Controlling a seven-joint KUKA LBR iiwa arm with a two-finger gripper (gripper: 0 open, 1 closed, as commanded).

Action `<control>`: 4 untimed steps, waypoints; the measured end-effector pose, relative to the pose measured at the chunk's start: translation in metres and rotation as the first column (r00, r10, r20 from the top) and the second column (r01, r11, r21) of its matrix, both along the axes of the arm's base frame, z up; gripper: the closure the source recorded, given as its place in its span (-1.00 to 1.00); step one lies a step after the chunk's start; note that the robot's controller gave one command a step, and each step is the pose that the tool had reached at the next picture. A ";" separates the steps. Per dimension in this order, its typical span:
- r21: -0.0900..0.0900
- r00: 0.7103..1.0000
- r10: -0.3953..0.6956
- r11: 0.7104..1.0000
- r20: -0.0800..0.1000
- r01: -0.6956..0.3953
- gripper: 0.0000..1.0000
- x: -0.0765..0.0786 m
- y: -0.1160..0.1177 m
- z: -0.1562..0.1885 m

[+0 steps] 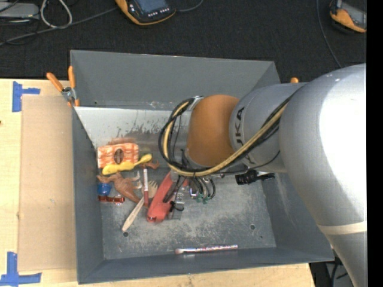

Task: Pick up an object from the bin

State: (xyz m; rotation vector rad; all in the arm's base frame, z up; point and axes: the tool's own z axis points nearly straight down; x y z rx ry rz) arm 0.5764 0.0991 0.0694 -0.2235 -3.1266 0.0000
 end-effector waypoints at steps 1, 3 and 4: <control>0.002 0.996 0.092 0.996 0.013 -0.092 -1.00 0.031 -0.008 0.003; 0.004 0.945 0.328 0.945 0.007 -0.328 1.00 -0.027 0.029 0.005; 0.005 0.934 0.357 0.934 0.000 -0.357 1.00 -0.035 0.032 0.071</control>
Offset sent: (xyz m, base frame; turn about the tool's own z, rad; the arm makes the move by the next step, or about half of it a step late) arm -0.0292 0.0270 0.0006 -0.3322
